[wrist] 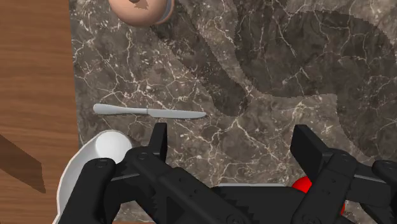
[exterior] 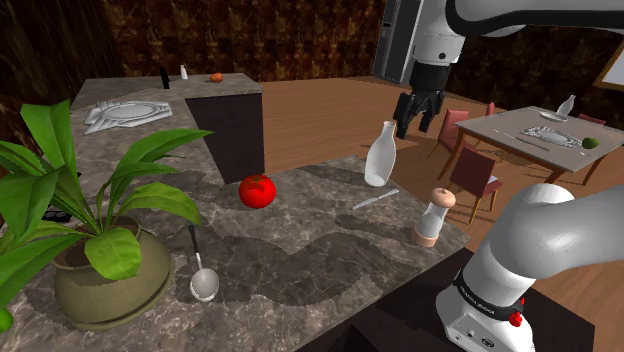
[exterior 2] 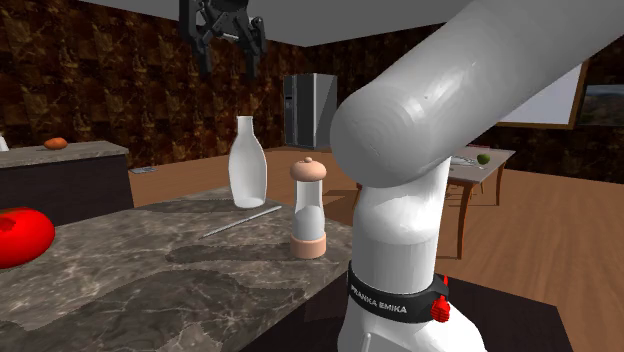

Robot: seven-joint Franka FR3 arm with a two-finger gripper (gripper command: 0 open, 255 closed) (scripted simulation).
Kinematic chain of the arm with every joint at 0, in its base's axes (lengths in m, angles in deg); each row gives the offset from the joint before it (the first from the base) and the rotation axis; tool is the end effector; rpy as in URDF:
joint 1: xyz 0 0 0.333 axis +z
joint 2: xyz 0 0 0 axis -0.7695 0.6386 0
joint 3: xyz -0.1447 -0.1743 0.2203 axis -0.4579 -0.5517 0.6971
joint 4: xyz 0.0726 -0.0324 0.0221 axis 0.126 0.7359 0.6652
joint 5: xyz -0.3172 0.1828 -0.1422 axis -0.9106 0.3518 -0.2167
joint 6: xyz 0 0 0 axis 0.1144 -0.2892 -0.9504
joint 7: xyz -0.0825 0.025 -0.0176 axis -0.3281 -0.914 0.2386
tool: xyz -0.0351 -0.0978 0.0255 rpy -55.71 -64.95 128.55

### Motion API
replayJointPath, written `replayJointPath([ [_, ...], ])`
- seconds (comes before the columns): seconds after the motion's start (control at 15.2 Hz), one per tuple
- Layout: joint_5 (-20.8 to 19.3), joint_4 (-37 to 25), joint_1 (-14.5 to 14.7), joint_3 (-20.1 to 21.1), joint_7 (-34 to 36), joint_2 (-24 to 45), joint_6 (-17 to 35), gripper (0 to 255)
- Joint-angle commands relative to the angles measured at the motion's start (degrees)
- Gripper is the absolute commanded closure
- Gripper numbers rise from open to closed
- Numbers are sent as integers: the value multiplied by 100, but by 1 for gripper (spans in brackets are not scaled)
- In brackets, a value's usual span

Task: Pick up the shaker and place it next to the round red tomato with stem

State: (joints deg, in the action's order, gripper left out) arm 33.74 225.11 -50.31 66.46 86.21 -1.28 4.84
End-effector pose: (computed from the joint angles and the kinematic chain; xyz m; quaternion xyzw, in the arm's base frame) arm 0.2964 -0.0109 0.5672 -0.9982 0.0573 0.0142 0.0091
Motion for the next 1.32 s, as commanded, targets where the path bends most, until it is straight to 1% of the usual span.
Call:
replayJointPath([
  [0.0, 0, 0, 0, 0, 0, 0, 0, 0],
  [0.46, -626, 1442, -197, -53, -249, -818, 380, 0],
  [0.86, -1301, 2599, -491, -207, -525, -1547, 650, 0],
  [0.92, -1321, 2628, -502, -212, -534, -1566, 657, 0],
  [1.25, -1437, 3015, -576, -312, -538, -1597, 1019, 0],
])
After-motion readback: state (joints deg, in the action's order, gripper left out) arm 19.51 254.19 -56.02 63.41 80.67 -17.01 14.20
